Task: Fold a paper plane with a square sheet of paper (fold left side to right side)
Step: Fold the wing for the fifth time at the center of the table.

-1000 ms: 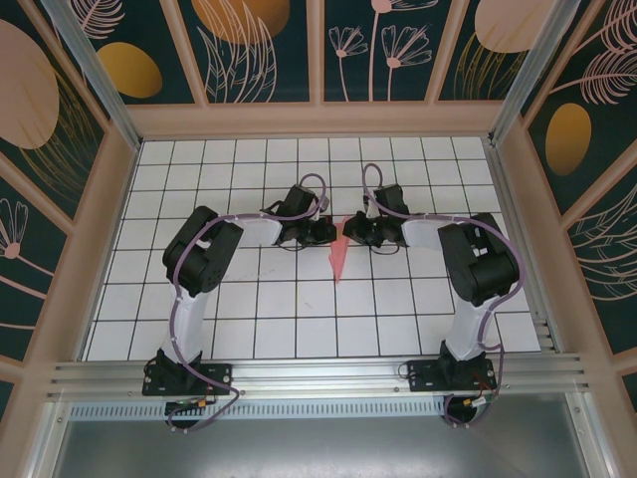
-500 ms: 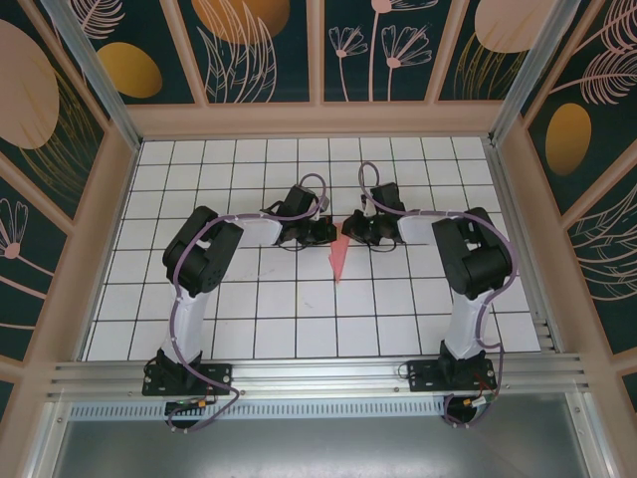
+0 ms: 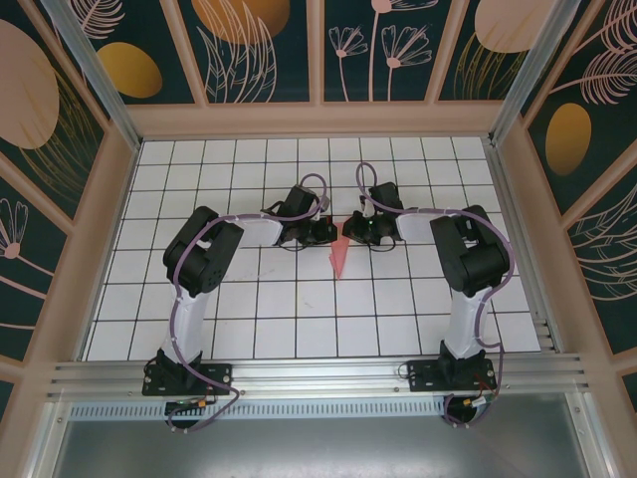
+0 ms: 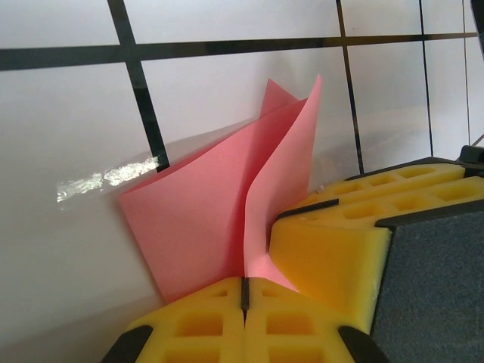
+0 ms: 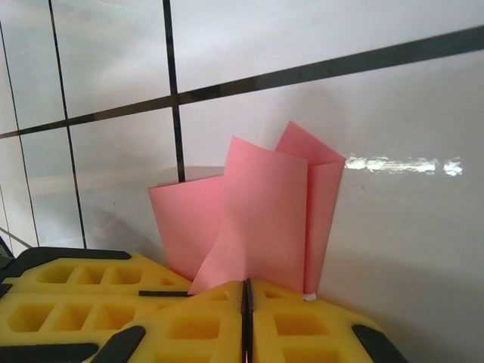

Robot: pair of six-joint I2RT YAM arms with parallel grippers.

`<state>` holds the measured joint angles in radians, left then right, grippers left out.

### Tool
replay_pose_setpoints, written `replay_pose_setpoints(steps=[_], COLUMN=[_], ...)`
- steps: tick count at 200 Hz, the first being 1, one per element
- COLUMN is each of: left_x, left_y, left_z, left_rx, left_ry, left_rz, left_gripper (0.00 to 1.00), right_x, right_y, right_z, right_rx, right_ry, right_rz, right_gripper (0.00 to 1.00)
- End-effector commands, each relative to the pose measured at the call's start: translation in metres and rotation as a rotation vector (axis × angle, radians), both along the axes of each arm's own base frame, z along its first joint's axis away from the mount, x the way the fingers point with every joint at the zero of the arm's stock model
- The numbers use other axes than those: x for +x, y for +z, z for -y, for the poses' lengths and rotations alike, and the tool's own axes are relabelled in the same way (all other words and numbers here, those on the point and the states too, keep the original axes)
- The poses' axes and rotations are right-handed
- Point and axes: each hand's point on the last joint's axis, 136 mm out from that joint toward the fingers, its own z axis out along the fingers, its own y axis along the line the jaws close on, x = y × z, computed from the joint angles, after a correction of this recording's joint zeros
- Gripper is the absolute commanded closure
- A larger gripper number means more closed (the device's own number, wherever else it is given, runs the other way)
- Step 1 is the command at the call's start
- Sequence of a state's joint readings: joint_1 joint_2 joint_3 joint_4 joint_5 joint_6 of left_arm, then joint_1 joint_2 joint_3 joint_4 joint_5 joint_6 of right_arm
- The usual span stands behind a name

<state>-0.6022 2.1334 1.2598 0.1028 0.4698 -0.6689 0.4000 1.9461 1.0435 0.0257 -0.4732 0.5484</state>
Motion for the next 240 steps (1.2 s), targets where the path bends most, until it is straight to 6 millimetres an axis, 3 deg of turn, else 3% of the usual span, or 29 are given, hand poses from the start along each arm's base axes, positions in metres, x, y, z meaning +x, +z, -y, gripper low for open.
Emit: replay_pose_setpoints(steps=[1,36,77,100,127,152,168,240], left_x=[-0.008,0.002,0.001,-0.016,-0.047,-0.075,-0.081,-0.091], left_y=[-0.033,0.007,0.053,0.072,0.085,0.078,0.07,0.018], left_z=[-0.022,-0.028,-0.039,-0.037,-0.015,0.015,0.024,0.026], left_rx=[0.125,0.137,0.132,0.054,-0.082,-0.148,-0.145,-0.058], left_ry=[0.037,0.055,0.071,0.034,-0.04,-0.106,-0.115,-0.113], left_rz=[-0.035,0.042,0.136,0.153,0.127,0.072,0.053,-0.031], left_gripper=[0.9,0.81,0.74,0.74,0.73,0.74,0.75,0.77], right_x=[-0.017,-0.032,-0.031,-0.031,-0.03,-0.029,-0.029,-0.027], right_y=[-0.039,-0.053,-0.052,-0.05,-0.049,-0.048,-0.048,-0.045], right_z=[0.021,0.027,0.027,0.024,0.022,0.021,0.021,0.017], right_rx=[-0.113,-0.135,-0.134,-0.128,-0.125,-0.124,-0.125,-0.122], right_ry=[-0.016,-0.026,-0.026,-0.021,-0.018,-0.015,-0.016,-0.007], right_rz=[-0.108,-0.163,-0.16,-0.152,-0.144,-0.141,-0.142,-0.133], right_gripper=[0.87,0.87,0.87,0.87,0.87,0.87,0.87,0.88])
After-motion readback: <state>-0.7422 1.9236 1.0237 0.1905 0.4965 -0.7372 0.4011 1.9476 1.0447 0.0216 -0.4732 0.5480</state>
